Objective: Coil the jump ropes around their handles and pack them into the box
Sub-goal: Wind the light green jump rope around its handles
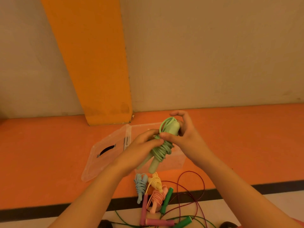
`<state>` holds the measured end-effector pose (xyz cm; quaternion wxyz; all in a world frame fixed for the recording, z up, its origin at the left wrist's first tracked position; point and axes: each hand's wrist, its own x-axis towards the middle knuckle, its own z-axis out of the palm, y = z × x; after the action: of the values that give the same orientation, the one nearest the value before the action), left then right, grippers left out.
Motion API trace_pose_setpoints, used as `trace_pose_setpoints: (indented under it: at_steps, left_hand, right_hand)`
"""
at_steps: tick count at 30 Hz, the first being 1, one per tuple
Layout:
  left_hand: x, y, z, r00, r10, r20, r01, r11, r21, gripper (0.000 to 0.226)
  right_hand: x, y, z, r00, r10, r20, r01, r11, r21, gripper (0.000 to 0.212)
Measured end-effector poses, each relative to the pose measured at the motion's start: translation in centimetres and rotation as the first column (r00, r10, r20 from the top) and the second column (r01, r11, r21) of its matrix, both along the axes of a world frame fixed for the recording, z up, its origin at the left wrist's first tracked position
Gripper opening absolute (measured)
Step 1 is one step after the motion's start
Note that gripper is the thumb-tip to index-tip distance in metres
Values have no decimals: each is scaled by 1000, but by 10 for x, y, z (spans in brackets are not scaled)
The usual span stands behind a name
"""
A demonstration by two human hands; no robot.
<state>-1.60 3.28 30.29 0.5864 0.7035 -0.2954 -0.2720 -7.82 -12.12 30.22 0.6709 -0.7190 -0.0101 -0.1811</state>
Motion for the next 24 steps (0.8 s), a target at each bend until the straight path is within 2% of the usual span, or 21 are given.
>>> trace_pose_setpoints:
  at_steps: [4,7,9,12,15,18,22,24]
  left_hand:
    - [7,0,-4,985,46,-167,-63,993,-98,32]
    - [9,-2,-3,972,53,-228,-91,983,-158,55]
    - [8,-4,-2,970,20,-242,-60,985,-160,50]
    - [6,-10,-2,976,14,-216,-42,991,-127,29]
    - [6,-12,-2,985,69,-158,-89,989,-119,30]
    - [7,-11,1,989,77,-128,-94,987,-130,20]
    - [8,-10,2,977,37,-212,-88,967,-238,27]
    - [8,-11,2,987,79,-137,-111,964,-242,25]
  right_hand:
    - [-3,-3,3,994,108,-25,-108,994,13,51]
    - [-4,0,-1,985,161,-53,-163,986,-28,49]
    - [-4,1,1,987,159,-32,-159,987,0,46]
    - [-5,-3,5,995,101,12,-101,995,5,44]
    - [-4,-4,5,996,84,23,-84,996,4,47]
    - [-4,-1,3,997,61,49,-62,998,20,50]
    - [-3,2,5,992,49,114,-60,994,95,42]
    - [-3,3,5,990,34,140,-44,997,64,40]
